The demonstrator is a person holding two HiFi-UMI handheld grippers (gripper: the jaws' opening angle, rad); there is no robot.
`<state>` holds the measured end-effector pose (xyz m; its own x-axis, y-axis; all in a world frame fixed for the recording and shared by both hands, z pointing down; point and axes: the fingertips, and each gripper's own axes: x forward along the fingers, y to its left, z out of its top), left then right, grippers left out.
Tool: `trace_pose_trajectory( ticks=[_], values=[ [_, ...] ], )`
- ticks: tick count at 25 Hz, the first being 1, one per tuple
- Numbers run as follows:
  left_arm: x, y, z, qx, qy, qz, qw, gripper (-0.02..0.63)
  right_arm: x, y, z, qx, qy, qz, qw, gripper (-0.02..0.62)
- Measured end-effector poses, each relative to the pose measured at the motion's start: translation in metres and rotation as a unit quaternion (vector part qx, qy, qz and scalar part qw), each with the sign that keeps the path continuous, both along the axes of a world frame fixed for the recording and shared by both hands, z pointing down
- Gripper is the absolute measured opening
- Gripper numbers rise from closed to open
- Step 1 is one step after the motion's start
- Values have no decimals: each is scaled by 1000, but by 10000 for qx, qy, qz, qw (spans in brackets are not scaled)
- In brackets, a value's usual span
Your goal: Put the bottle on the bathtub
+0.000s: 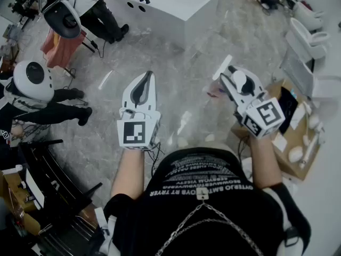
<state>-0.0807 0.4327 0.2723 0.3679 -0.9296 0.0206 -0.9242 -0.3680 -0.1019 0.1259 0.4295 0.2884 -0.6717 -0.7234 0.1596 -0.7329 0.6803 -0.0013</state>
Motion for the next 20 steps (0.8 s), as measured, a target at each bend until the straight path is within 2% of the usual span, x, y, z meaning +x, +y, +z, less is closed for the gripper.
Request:
trace_pose_trajectory(
  ticks=[5, 20],
  values=[
    [1, 4, 2, -8, -17, 53, 10000, 11, -2, 2, 1, 24, 39, 3, 10000, 126],
    [-35, 18, 9, -75, 175, 8, 9998, 11, -14, 13, -7, 11, -4, 130, 9999, 126]
  ],
)
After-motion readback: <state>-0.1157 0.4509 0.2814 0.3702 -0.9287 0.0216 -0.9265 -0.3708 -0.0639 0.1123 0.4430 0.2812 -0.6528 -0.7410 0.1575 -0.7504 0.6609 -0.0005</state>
